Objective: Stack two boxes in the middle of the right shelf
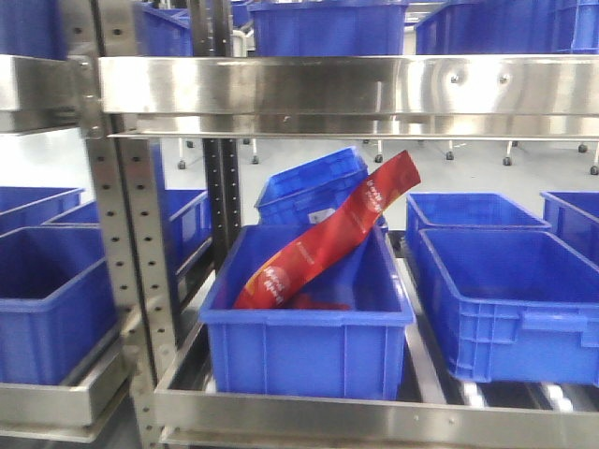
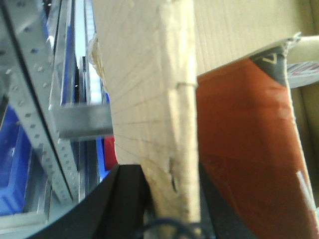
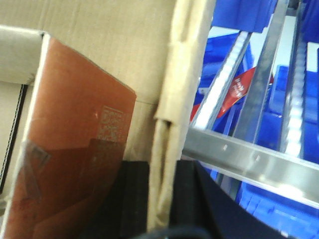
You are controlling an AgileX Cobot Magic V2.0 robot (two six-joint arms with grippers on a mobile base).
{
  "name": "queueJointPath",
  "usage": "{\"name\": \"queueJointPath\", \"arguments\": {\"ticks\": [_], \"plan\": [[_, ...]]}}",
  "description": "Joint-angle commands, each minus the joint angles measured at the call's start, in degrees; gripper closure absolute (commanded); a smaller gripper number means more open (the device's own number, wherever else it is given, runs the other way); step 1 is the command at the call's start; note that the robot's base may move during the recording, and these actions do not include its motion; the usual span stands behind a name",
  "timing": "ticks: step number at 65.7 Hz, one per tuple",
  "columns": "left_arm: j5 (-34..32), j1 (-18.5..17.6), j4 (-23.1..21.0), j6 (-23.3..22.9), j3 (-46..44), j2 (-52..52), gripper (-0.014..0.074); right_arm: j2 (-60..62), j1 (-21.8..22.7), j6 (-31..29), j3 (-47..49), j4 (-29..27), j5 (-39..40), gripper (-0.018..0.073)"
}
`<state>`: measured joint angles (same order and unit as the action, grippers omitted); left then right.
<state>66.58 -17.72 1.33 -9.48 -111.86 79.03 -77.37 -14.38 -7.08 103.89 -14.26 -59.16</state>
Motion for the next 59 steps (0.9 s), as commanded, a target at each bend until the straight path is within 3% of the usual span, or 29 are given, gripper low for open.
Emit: {"name": "queueJointPath", "arguments": {"ticks": [1, 59], "plan": [[-3.4, 0.4, 0.6, 0.3, -0.9, -1.1, 0.0708, 0.7, 0.4, -1.0, 0.6, 1.8, 2.2, 0.0711], [-3.4, 0.4, 0.6, 0.3, -0.9, -1.1, 0.0708, 0.7, 0.4, -1.0, 0.6, 1.8, 2.2, 0.0711]]}}
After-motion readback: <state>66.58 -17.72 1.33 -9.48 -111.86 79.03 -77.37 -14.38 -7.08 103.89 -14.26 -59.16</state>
